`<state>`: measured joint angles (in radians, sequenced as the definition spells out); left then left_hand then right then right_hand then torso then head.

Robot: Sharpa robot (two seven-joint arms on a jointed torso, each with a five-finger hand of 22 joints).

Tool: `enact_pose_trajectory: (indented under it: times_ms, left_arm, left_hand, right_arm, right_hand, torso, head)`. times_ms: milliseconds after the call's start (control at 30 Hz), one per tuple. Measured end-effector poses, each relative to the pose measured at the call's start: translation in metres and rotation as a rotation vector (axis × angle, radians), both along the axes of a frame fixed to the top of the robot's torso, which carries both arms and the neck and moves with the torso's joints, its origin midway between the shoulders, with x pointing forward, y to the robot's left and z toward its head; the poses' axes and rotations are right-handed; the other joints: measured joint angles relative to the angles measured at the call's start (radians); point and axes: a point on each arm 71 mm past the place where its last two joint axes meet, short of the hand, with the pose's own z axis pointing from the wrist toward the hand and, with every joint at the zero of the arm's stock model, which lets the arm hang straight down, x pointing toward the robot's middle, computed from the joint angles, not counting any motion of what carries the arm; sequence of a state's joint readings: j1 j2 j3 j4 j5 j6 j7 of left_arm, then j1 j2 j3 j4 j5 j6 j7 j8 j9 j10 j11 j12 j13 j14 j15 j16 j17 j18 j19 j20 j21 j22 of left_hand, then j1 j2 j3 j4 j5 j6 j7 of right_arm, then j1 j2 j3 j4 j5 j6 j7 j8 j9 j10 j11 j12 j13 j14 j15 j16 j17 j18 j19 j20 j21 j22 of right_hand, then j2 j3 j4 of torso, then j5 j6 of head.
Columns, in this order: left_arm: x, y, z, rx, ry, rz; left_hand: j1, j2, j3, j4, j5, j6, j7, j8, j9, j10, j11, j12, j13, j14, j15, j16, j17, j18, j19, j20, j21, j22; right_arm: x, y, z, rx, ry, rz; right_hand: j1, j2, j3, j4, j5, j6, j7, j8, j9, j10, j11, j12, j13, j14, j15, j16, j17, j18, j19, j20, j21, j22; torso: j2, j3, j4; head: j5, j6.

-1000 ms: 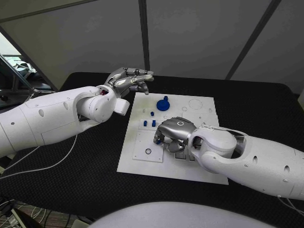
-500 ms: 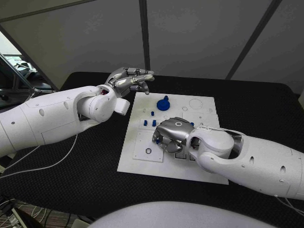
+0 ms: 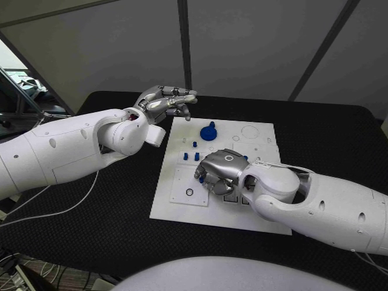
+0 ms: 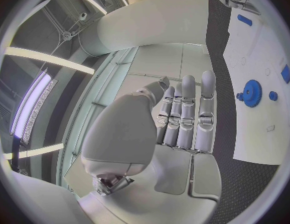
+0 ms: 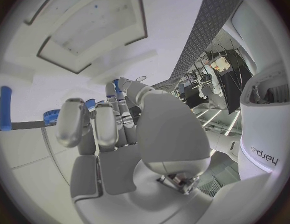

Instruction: Assemble the parts on the task board

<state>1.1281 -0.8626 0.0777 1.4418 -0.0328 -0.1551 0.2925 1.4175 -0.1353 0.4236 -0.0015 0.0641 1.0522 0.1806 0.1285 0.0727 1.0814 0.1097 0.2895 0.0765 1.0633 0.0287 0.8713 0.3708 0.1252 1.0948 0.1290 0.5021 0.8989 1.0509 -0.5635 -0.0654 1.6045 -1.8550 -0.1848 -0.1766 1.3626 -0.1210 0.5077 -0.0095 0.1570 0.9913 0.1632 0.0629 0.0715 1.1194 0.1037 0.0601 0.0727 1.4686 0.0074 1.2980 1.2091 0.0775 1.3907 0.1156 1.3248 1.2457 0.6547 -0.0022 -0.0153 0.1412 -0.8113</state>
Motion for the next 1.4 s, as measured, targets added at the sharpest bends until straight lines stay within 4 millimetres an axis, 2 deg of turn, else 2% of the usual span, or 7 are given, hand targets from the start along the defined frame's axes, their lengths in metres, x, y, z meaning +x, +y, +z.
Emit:
enact_pose_trajectory:
  times_ms: [333,600,833,1000,1200,1400]
  left_arm:
    - [0.0,0.001,0.0,0.003,0.002,-0.006]
    - [0.0,0.003,-0.001,0.007,0.003,-0.006]
    - [0.0,0.004,-0.001,0.01,0.004,-0.005]
    - [0.0,0.003,-0.002,0.011,0.006,-0.008]
    - [0.0,0.002,-0.003,0.01,0.006,-0.012]
    - [0.0,0.002,-0.003,0.009,0.004,-0.014]
  left_hand:
    - [0.0,0.0,0.0,0.0,0.0,0.0,0.0,0.0,-0.001,0.0,0.0,0.0,0.0,0.0,0.0,0.0,0.0,0.0,0.0,0.0,0.0,0.0]
    - [0.0,0.0,0.0,0.0,0.0,0.0,0.0,0.0,-0.001,0.0,0.0,0.0,-0.001,0.0,0.0,0.0,0.0,0.0,0.0,0.0,0.0,0.0]
    - [0.0,0.0,0.0,0.0,0.0,0.0,0.0,0.0,-0.001,0.0,0.0,0.0,-0.001,0.0,0.0,0.0,0.0,0.0,0.0,0.0,0.0,0.0]
    - [0.0,0.0,0.0,0.0,0.0,0.0,0.0,0.0,-0.001,0.0,0.0,0.0,-0.001,0.0,0.0,0.0,0.0,0.0,0.0,0.0,0.0,0.0]
    - [0.0,0.0,-0.002,-0.002,0.0,0.0,0.0,0.0,-0.001,0.0,0.0,0.0,-0.001,0.0,0.0,0.0,-0.002,0.0,0.0,0.0,0.0,0.0]
    - [0.0,0.0,-0.003,-0.003,0.0,0.0,0.0,0.0,-0.001,0.0,0.0,0.0,-0.001,0.0,0.0,0.0,-0.001,0.0,0.0,0.0,0.0,0.0]
  right_arm:
    - [-0.007,-0.009,0.003,0.023,-0.022,-0.01]
    - [-0.015,-0.031,0.018,0.084,-0.071,-0.041]
    - [-0.004,-0.054,0.049,0.161,-0.142,-0.108]
    - [0.011,-0.08,0.062,0.146,-0.168,-0.182]
    - [0.024,-0.107,0.061,0.059,-0.157,-0.245]
    - [0.031,-0.115,0.054,-0.021,-0.127,-0.263]
  right_hand:
    - [-0.005,-0.005,-0.007,-0.001,0.011,0.0,0.0,0.0,0.0,-0.02,0.001,0.004,0.001,0.0,0.0,-0.005,-0.01,0.0,-0.007,0.001,-0.009,-0.01]
    - [-0.013,-0.013,-0.009,-0.002,0.031,0.0,0.0,0.0,0.002,-0.039,0.003,0.013,-0.002,-0.004,0.004,-0.02,-0.031,0.0,-0.017,0.003,-0.027,-0.033]
    - [-0.017,-0.017,-0.02,0.004,0.023,0.0,0.0,0.0,0.002,-0.05,0.007,0.024,-0.003,-0.004,0.004,-0.027,-0.045,0.0,-0.028,0.002,-0.04,-0.046]
    - [-0.023,-0.023,-0.026,0.01,0.011,-0.005,-0.005,0.0,0.002,-0.053,0.003,0.033,-0.003,-0.004,0.003,-0.027,-0.047,0.0,-0.027,0.002,-0.04,-0.046]
    - [-0.037,-0.037,-0.051,0.018,0.003,-0.014,-0.014,0.0,0.002,-0.059,-0.002,0.042,-0.003,-0.004,0.003,-0.027,-0.042,0.0,-0.027,0.002,-0.044,-0.049]
    - [-0.036,-0.048,-0.086,0.027,-0.012,-0.026,-0.033,0.0,0.002,-0.095,0.002,0.047,-0.004,-0.004,0.003,-0.027,-0.06,0.0,-0.038,0.002,-0.072,-0.079]
  torso:
    - [0.0,0.0007,-0.0001]
    - [-0.002,0.0012,-0.0024]
    - [-0.002,0.0009,-0.0027]
    - [-0.002,0.0002,-0.0027]
    - [-0.001,-0.0004,-0.0017]
    - [0.0,-0.0004,0.0]
  head:
    - [0.001,0.002]
    - [-0.003,0.008]
    - [-0.024,0.021]
    - [-0.036,0.029]
    - [-0.045,0.037]
    - [-0.046,0.036]
